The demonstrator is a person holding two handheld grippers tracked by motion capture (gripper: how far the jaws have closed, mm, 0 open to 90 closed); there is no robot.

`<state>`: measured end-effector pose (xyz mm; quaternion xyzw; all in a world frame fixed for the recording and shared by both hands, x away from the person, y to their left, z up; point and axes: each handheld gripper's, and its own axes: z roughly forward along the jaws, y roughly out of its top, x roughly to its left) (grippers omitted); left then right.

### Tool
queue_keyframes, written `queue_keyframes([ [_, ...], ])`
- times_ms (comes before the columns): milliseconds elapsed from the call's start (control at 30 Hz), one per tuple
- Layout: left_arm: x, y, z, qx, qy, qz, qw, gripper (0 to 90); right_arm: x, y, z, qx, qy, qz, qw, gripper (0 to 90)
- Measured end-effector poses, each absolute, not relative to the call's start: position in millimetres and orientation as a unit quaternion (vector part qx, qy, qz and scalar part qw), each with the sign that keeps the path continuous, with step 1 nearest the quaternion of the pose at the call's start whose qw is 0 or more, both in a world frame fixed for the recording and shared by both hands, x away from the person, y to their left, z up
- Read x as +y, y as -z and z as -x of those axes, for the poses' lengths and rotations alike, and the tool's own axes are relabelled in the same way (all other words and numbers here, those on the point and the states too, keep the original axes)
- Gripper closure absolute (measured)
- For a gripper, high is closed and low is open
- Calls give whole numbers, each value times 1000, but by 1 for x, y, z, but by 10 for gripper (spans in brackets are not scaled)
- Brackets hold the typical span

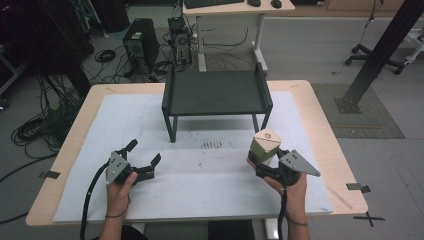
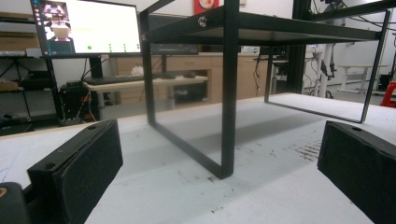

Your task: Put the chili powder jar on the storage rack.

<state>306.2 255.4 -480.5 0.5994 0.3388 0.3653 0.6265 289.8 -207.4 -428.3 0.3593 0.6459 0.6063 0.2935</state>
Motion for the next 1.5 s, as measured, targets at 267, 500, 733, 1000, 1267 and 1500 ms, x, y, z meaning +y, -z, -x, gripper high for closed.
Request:
queue_keyframes([
  [267,255,480,-306,338,-366,-599,627,4,-200,411,-298,653,-608,-351,285,306],
  [500,255,480,-306,339,-365,-599,627,4,-195,395,-304,656,-610,-345,281,306],
  [733,256,480,-306,338,-365,-599,627,4,-191,376,-310,657,-616,-337,274,306],
  [1000,255,480,-306,338,-365,-600,627,4,-189,358,-317,659,-616,-334,274,306],
  [1267,255,480,-306,338,-365,-600,627,4,-185,340,-327,655,-623,-333,268,306],
  [1500,255,481,-306,337,-365,-599,627,4,-179,322,-338,658,-620,-326,275,306],
])
